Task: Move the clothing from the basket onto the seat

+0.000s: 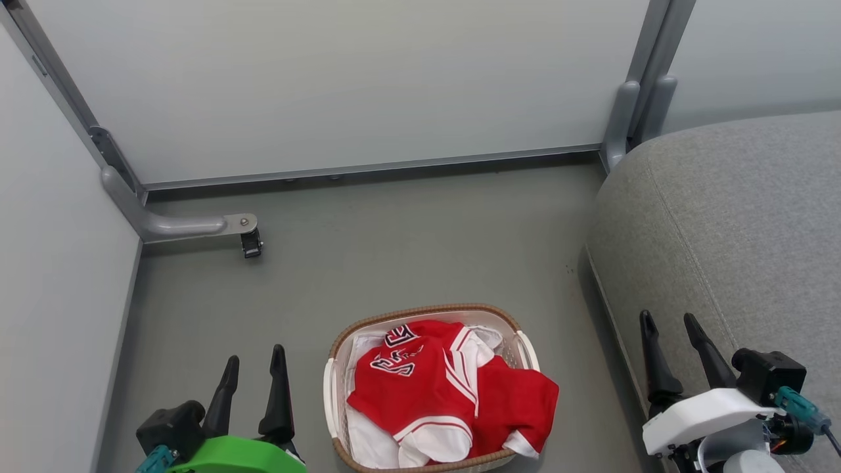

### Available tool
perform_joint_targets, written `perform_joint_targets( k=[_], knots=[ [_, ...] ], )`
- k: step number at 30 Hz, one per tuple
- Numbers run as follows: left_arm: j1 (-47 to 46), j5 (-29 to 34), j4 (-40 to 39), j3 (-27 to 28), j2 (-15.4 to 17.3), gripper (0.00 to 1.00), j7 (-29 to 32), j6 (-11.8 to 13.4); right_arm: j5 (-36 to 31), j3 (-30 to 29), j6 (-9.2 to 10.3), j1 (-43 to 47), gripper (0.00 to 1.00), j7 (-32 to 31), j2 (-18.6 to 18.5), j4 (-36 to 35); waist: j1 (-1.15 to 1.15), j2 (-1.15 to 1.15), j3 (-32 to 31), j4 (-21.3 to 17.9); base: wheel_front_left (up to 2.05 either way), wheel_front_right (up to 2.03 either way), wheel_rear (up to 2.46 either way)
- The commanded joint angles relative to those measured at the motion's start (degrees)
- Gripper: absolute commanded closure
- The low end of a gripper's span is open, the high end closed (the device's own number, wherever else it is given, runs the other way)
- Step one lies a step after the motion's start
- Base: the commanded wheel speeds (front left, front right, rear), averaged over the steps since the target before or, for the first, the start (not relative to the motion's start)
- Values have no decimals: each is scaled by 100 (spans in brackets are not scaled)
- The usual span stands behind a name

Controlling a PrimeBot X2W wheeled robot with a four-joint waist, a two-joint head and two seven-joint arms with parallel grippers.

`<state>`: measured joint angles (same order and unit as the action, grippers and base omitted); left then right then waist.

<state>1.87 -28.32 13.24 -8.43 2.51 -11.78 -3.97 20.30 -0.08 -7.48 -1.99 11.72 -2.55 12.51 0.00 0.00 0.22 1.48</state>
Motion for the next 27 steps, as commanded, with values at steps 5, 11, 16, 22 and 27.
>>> perform_joint_targets(
  k=[5,11,16,22,27],
  knots=[
    [90,282,27,-73,47,0,-105,36,-319,16,-2,45,0,119,-37,9,0,0,3,37,0,0,0],
    [117,480,84,-129,49,0,-169,59,-564,39,-2,57,0,181,-41,24,0,0,7,67,0,0,0],
    [129,660,141,-160,51,0,-222,84,-763,72,-2,63,0,234,-44,34,0,0,9,75,0,0,0],
    [153,842,195,-198,52,0,-290,103,-961,103,-2,87,0,299,-47,48,0,0,10,76,0,0,0],
    [154,1006,223,-235,55,0,-337,108,-1135,116,-2,103,0,347,-49,38,0,0,11,84,0,0,0]
  ],
)
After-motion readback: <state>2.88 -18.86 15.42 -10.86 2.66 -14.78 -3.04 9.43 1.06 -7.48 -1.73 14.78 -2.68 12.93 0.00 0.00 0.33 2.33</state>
